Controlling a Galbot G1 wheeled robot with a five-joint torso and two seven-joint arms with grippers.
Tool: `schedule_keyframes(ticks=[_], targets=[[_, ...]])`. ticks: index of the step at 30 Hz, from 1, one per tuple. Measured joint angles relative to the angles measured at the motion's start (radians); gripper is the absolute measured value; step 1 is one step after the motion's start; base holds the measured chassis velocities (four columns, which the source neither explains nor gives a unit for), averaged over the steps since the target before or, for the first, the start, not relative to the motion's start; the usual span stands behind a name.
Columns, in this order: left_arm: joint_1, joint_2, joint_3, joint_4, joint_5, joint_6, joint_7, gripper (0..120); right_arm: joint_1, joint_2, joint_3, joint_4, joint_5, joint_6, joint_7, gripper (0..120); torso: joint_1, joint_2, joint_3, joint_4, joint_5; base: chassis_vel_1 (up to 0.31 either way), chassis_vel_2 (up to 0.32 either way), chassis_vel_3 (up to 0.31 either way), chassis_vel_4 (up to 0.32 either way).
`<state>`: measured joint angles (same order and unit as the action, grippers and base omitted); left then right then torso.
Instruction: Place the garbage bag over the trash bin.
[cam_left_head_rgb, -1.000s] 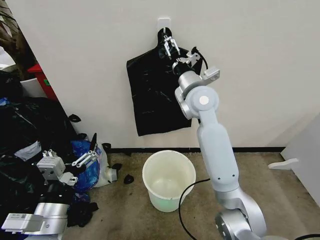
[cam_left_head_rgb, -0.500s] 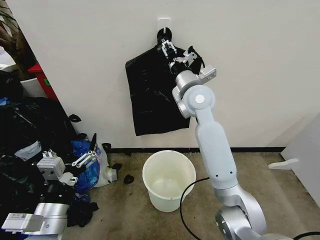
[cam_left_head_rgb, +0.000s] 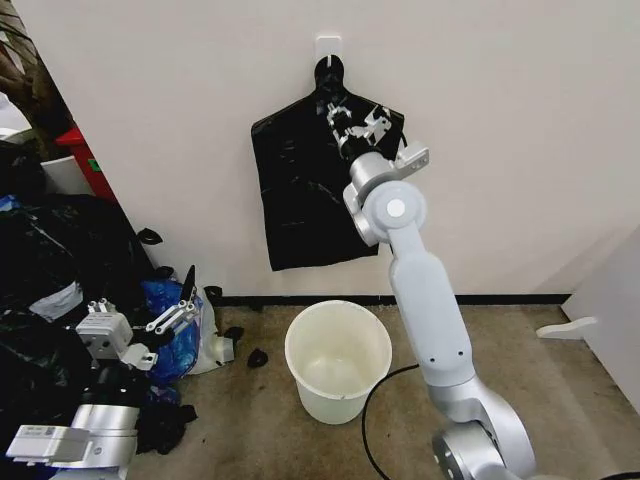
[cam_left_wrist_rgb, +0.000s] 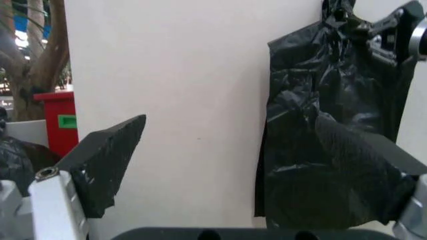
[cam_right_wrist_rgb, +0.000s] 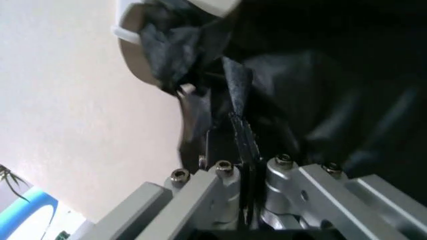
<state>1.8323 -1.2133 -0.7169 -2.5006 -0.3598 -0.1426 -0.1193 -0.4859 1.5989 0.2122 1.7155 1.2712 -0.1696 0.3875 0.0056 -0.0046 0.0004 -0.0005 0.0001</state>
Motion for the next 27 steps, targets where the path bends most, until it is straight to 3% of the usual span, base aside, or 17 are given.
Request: schedule_keyframes(ticks=[12, 27], targets=[[-0.005, -0.003, 0.016, 0.001, 0.004, -0.005, 0.000, 100, -0.151, -0.048, -0.026, 0.092, -0.055, 0.001, -0.017, 0, 0.000, 0.000, 0.000, -0.0002, 0.0001, 0.000, 0.000, 0.000, 0.000], [-0.025, -0.004, 0.038, 0.009, 0.005, -0.012, 0.004, 100, -0.477, -0.092, -0.040, 0.244, -0.130, 0.004, -0.055, 0, 0.000, 0.000, 0.000, -0.0001, 0.0001, 0.000, 0.000, 0.000, 0.000]])
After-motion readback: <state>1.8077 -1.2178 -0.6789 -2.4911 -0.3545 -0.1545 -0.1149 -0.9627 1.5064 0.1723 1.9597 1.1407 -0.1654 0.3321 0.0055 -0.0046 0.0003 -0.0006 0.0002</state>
